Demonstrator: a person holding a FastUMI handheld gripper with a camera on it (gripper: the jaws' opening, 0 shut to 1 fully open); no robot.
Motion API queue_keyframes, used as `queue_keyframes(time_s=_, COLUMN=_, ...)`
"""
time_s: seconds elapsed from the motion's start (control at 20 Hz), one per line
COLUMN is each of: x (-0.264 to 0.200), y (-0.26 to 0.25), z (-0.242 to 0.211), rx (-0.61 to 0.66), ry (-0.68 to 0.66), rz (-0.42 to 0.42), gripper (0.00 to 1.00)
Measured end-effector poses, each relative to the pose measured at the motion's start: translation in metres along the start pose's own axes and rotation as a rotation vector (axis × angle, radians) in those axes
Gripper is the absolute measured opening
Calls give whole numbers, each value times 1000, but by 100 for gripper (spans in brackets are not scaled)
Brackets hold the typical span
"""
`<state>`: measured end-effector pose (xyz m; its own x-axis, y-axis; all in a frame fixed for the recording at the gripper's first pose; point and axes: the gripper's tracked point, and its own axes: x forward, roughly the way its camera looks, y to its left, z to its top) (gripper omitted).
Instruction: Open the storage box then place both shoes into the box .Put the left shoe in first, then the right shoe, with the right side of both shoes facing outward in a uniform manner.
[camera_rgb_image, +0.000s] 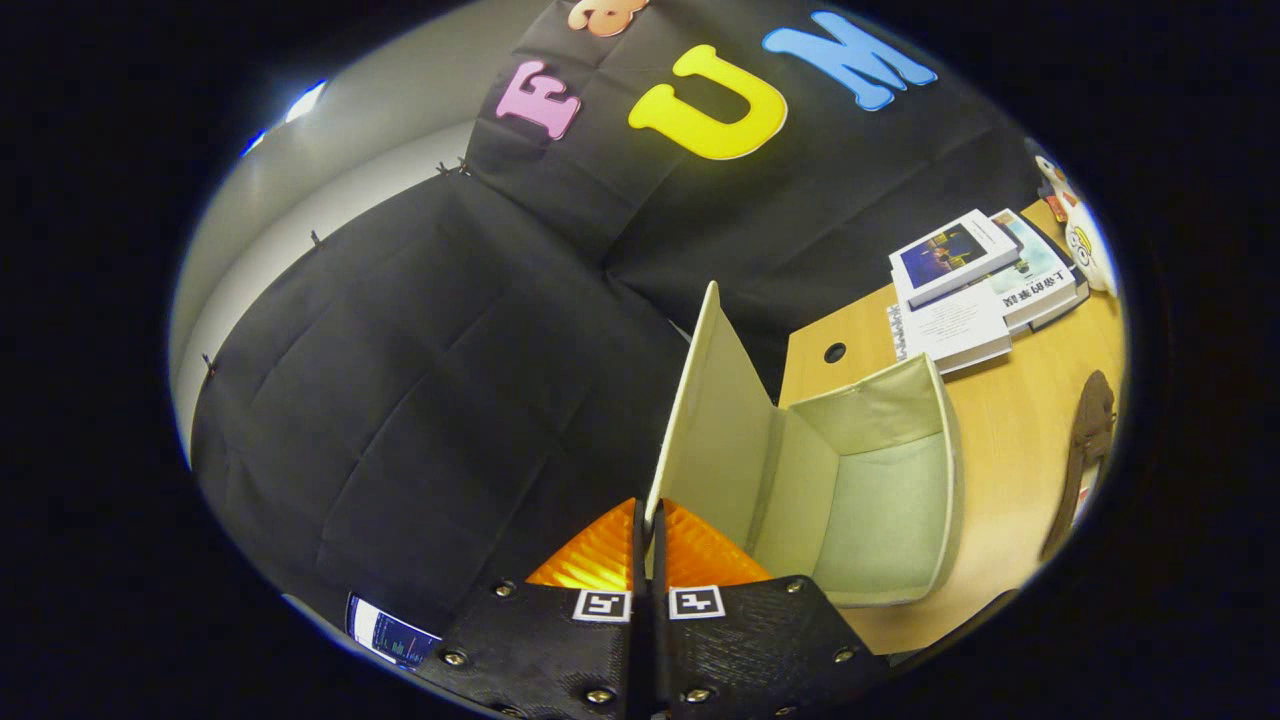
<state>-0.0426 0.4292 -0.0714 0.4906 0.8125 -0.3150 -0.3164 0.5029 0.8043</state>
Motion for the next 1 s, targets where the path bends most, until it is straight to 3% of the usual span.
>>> queue_keyframes(time_s=0.35, x=45, y=37, z=-22, rx=-61, ry=40, rz=29, gripper=4)
queue_keyframes(time_s=0.45, x=47, y=40, z=-30, rx=-87, ry=50, rz=39, gripper=11)
queue_keyframes(time_s=0.5, x=54, y=44, z=-31, rx=-96, ry=54, rz=49, gripper=16)
queue_keyframes(time_s=0.65, x=61, y=49, z=-32, rx=-147, ry=57, rz=54, gripper=61)
queue_keyframes(time_s=0.7, x=57, y=44, z=-32, rx=-170, ry=55, rz=40, gripper=72)
queue_keyframes(time_s=0.75, x=57, y=39, z=-31, rx=-193, ry=49, rz=24, gripper=94)
queue_keyframes(time_s=1.0, x=35, y=9, z=-10, rx=-313, ry=-6, rz=-73, gripper=96)
